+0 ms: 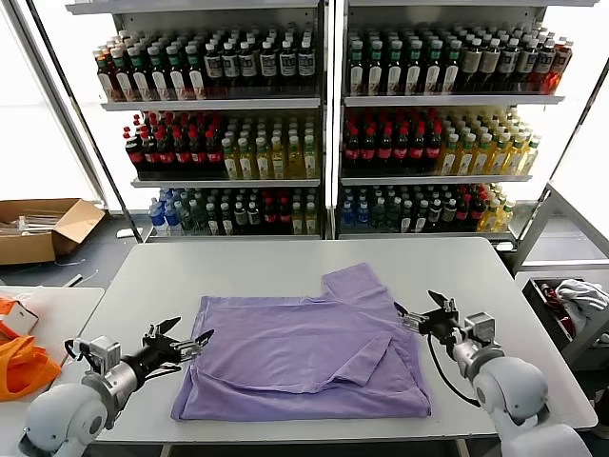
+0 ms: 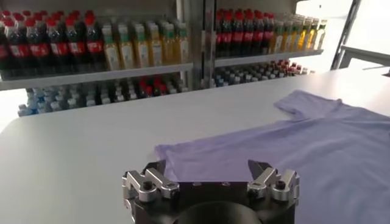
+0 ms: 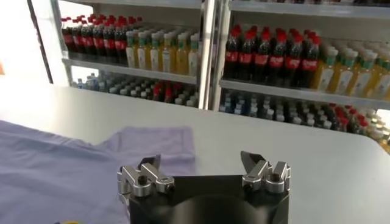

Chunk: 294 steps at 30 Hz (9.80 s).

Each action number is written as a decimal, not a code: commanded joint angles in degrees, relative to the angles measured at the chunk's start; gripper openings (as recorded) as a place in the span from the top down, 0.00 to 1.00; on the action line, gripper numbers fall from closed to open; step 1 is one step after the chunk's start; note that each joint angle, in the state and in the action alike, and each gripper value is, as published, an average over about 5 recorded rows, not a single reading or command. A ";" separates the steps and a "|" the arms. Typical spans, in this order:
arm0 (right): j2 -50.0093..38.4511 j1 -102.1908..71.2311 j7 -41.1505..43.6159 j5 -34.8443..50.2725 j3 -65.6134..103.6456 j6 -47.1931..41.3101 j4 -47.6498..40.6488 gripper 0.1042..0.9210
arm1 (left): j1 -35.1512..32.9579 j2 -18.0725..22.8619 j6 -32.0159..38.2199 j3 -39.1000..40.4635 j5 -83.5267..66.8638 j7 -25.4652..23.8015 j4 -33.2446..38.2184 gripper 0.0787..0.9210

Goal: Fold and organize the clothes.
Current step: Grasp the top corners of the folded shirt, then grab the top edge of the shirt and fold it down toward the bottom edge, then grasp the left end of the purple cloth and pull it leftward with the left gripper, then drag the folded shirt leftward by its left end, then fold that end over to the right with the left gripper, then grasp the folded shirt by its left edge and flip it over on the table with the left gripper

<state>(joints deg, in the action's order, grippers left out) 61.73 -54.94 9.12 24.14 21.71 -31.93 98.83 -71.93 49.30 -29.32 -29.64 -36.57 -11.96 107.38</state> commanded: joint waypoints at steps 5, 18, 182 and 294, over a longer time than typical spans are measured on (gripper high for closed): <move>5.15 26.63 2.84 0.56 -13.02 -0.73 -28.37 0.12 | 26.49 1.71 -0.45 16.21 -0.56 -1.50 -22.24 0.12; 12.50 32.78 4.31 -4.44 -15.42 2.27 -44.24 0.12 | 27.91 3.29 0.82 17.84 2.03 -2.89 -30.12 0.12; 9.55 -52.73 0.34 -5.15 22.38 33.52 29.98 0.12 | -7.78 -7.45 0.56 -21.30 -4.12 13.67 6.02 0.97; 11.99 -53.46 0.28 -5.79 21.22 33.60 29.19 0.12 | -7.67 6.12 2.66 0.46 -4.53 18.46 3.76 0.98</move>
<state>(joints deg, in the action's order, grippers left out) 73.69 -108.42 9.41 18.35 43.00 1.76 127.95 -79.46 55.67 -27.00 -27.78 -40.01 6.57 111.26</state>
